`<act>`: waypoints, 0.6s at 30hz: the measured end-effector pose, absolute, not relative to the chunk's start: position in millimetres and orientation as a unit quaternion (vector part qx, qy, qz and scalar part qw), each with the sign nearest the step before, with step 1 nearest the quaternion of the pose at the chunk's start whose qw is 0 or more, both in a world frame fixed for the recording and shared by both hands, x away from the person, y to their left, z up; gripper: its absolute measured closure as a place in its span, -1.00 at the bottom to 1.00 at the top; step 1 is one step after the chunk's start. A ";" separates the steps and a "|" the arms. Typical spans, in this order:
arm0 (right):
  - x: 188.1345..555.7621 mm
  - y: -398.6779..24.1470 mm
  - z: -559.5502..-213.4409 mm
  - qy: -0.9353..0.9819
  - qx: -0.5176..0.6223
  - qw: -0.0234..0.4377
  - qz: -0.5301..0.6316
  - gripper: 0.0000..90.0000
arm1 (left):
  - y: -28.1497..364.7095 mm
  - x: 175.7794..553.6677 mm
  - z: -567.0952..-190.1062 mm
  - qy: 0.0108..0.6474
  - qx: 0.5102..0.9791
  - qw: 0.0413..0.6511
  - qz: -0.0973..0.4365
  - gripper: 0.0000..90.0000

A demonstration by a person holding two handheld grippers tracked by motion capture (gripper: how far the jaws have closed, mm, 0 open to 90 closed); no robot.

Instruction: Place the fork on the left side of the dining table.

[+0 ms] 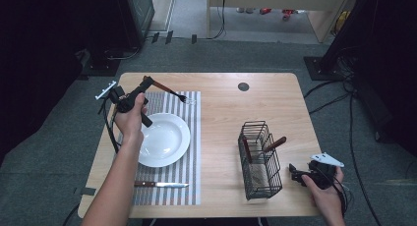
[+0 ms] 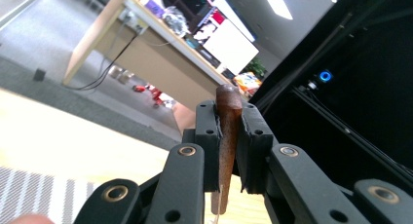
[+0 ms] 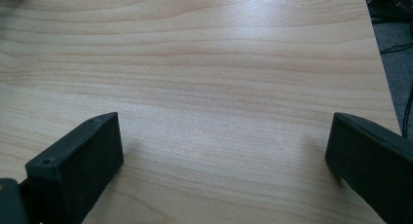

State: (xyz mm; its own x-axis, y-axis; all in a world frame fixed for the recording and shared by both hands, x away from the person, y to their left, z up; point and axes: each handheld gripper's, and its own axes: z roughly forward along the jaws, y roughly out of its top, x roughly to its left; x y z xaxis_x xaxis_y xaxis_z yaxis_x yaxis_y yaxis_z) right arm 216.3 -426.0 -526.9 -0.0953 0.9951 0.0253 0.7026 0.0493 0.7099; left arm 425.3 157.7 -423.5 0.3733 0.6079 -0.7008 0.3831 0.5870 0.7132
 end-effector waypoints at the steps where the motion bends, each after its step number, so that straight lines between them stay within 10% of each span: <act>1: 216.3 -426.0 -526.9 0.680 0.624 0.250 0.292 -1.00 | 160.1 427.4 -427.5 0.561 0.445 0.694 0.077 0.83; 18: 216.3 -426.0 -526.9 0.680 0.624 0.250 0.293 -1.00 | 187.1 449.1 -487.7 0.657 0.383 0.648 0.054 0.83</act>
State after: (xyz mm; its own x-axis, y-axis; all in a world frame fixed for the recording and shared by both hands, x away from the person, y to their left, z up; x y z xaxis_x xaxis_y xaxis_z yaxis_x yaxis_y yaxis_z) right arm 216.3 -426.0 -526.9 -0.0953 0.9951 0.0253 0.7025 0.0492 0.7100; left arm 449.1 187.1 -487.7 0.1318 0.5726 -0.8091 0.4323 0.7014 0.5668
